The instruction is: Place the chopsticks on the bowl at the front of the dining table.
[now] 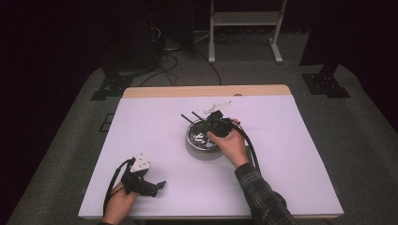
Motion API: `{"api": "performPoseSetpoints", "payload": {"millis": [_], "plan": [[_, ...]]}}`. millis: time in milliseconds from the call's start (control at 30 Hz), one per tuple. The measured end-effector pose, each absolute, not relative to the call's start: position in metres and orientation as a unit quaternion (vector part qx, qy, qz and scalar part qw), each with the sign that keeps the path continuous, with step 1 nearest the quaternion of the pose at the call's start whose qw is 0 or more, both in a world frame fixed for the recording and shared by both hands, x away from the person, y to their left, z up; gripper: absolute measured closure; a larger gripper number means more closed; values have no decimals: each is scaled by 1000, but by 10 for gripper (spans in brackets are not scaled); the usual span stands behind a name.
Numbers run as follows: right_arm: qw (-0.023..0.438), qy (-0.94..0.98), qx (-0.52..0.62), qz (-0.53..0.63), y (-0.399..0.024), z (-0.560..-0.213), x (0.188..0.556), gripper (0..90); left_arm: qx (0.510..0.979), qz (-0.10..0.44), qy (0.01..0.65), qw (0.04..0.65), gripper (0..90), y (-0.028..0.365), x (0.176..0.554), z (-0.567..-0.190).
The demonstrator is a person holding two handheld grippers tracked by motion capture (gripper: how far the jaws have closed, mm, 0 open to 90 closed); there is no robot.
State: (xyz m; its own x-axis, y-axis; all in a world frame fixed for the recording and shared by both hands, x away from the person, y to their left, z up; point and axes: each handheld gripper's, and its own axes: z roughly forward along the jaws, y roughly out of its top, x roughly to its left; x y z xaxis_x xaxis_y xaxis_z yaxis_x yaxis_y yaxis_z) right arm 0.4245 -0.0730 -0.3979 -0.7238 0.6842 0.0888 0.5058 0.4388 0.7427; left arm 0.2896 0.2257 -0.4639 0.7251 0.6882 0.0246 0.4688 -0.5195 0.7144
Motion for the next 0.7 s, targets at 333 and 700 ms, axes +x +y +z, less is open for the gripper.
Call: {"api": "performPoseSetpoints", "payload": {"millis": [333,700], "plan": [[116,841,363,384,-71,-403,429,856,857,154,338,357,0,226,290,-464],[115,837,371,384,-69,-405,430,798,857,154,338,357,0,226,289,-464]]}}
